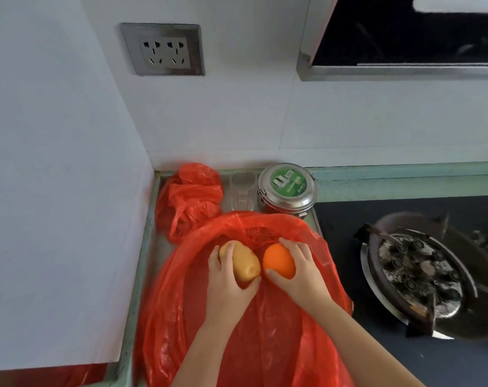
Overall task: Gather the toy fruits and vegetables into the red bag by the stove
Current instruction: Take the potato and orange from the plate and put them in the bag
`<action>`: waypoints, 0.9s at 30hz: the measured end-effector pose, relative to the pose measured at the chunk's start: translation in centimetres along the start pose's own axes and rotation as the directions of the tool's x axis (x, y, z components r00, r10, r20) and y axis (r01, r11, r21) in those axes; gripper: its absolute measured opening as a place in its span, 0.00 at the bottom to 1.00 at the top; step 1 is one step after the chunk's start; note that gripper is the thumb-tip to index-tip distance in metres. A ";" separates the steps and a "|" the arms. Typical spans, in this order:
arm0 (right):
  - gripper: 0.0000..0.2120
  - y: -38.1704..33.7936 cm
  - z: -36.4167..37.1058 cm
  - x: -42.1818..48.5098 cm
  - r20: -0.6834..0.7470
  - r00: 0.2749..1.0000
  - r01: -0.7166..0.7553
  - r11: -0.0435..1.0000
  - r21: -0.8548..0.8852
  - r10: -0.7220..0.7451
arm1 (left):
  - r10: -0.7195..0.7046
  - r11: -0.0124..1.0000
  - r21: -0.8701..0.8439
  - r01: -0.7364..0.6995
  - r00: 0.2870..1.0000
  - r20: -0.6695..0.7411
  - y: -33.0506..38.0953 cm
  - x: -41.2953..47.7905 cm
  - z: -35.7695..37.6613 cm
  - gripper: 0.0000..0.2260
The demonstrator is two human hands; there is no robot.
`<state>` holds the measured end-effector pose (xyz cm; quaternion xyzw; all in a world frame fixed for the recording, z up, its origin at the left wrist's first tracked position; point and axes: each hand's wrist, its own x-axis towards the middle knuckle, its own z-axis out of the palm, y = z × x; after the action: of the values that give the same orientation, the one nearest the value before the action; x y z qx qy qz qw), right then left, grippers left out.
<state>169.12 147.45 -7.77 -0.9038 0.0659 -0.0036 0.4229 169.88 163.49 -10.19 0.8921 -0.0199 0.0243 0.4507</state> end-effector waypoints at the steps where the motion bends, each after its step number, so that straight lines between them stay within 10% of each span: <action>1: 0.33 0.1 0.2 0.2 -0.003 1.000 -0.004 1.000 0.012 0.004 | 0.011 1.000 0.006 -0.011 1.000 0.005 -0.2 0.2 0.1 0.38; 27: 0.26 -1.4 -1.7 -2.8 0.009 0.993 0.120 0.969 -0.216 -0.120 | -0.021 0.997 0.068 0.025 0.998 -0.065 1.2 -3.0 -1.6 0.28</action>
<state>166.40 147.33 -5.45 -0.9467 0.0119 -0.0237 0.3209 166.78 164.08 -8.49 0.9059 0.0057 0.0486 0.4206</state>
